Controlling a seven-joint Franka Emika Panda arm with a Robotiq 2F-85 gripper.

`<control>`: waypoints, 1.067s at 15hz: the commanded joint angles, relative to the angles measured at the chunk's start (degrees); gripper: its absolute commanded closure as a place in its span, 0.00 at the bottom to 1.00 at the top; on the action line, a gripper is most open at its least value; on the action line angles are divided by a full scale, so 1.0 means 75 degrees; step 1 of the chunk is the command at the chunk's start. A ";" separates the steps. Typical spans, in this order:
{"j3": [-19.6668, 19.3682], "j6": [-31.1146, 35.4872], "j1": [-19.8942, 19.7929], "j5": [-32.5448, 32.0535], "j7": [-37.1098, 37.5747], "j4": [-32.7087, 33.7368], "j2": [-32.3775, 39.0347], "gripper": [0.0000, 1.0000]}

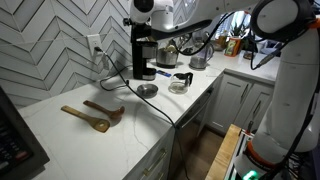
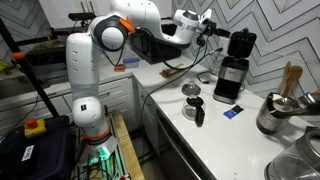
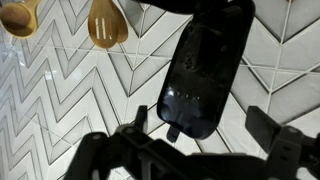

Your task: Close the coffee making machine top lid, pick up a metallic plate and place it on top of the coffee making machine

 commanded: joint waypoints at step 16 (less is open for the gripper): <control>-0.0050 -0.0930 0.0163 0.0413 0.0784 -0.0372 -0.0242 0.00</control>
